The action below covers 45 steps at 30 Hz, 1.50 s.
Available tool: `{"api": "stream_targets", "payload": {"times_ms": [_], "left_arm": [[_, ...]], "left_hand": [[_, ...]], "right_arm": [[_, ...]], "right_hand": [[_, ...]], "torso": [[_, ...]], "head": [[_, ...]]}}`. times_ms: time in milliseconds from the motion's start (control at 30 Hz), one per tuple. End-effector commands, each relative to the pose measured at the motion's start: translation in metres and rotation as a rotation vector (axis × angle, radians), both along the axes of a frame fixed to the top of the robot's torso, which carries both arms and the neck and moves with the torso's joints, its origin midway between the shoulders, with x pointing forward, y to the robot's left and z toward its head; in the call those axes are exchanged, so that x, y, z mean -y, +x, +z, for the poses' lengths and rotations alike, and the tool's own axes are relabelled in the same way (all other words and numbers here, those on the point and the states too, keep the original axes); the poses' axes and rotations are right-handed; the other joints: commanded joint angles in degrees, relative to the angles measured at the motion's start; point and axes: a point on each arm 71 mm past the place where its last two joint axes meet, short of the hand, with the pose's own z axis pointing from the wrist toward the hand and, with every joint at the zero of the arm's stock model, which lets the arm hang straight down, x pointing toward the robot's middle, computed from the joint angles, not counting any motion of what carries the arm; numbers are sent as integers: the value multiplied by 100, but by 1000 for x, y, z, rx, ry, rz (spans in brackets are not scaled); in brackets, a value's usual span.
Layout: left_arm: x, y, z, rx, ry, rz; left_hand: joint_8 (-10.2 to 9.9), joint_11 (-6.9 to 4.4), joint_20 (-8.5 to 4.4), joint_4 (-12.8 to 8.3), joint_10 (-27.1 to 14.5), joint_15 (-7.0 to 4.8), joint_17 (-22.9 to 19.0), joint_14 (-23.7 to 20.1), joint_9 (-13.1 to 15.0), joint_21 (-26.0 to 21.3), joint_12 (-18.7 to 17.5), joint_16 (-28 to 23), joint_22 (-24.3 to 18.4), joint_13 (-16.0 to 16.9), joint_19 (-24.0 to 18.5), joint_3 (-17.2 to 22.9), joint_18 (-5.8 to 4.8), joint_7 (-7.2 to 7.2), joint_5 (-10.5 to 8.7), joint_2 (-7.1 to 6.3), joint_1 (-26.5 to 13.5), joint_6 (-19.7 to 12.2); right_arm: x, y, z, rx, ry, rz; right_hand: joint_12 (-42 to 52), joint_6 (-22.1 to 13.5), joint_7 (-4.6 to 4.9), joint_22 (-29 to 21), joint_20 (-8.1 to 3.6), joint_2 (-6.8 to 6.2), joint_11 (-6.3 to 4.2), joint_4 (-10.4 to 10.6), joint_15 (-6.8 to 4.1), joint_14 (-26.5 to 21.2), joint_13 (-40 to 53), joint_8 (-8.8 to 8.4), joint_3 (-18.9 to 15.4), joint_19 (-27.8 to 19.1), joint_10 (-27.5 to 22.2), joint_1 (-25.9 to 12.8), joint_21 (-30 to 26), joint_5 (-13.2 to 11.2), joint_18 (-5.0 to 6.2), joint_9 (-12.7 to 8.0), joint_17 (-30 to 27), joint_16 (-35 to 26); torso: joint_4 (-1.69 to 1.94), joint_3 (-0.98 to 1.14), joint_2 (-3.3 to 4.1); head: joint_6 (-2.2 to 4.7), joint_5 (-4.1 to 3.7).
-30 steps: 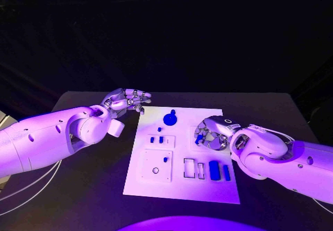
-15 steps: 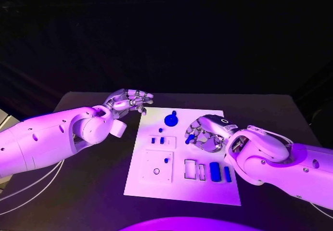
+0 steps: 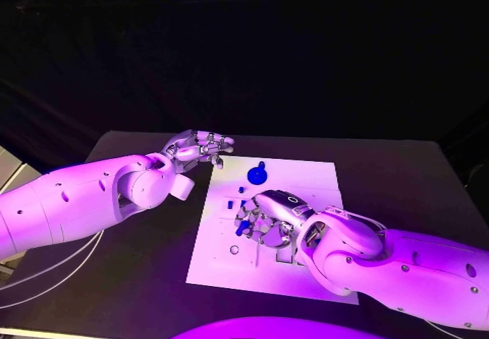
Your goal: Assemble the parts on the task board
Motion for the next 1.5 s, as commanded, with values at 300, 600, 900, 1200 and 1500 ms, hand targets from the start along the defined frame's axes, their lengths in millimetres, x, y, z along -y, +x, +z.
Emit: {"api": "stream_targets", "payload": {"times_ms": [300,600,900,1200,1500], "left_arm": [[3,-1,0,-3,-16,-19],[4,-1,0,-4,-16,-19],[3,-1,0,-4,-16,-20],[2,-1,0,-5,-15,-18],[1,-1,0,-5,-14,-17]], "left_hand": [[7,-4,-5,1,-31,32,-12,-12,-5,-38,24,-33,-10,6,46,-26,89,7,32,61,17,-6],[7,-4,-5,1,-31,32,-12,-12,-5,-38,24,-33,-10,6,46,-26,89,7,32,61,17,-6],[7,-4,-5,1,-31,32,-12,-12,-5,-38,24,-33,-10,6,46,-26,89,7,32,61,17,-6],[8,-3,-5,4,-36,33,-16,-11,-5,-44,28,-35,-15,7,49,-29,88,8,31,66,11,-7],[8,-3,-5,4,-36,33,-16,-11,-5,-44,28,-35,-15,7,49,-29,88,8,31,66,11,-7]], "right_arm": [[-17,-10,-20,-50,-44,76],[-20,-10,-29,-34,-92,82],[-22,-11,-35,-34,-123,87],[-21,-11,-39,-22,-151,67],[-22,-11,-40,-4,-162,51]], "right_hand": [[-34,1,36,1250,-28,3,-117,-13,-40,270,2,198,32,350,134,-43,-20,34,-69,392,-10,0],[-38,-4,38,1248,-28,3,-116,-20,-39,268,4,201,40,348,134,-47,-27,38,-68,397,-16,-3],[-48,-11,42,1251,-26,-3,-113,-40,-36,270,7,209,56,351,138,-60,-14,50,-71,412,-6,4],[-48,-11,42,1251,-26,-3,-113,-40,-36,270,7,209,56,351,138,-60,-14,50,-71,412,-6,4],[-57,-18,44,1256,-24,-5,-112,-56,-34,272,11,216,71,354,143,-73,6,59,-74,425,3,10]], "torso": [[-5,6,4],[-5,6,5],[-4,2,4],[-4,-2,3],[-3,2,6]], "head": [[-86,126],[-119,144],[-134,143],[-149,144],[-151,136]]}}
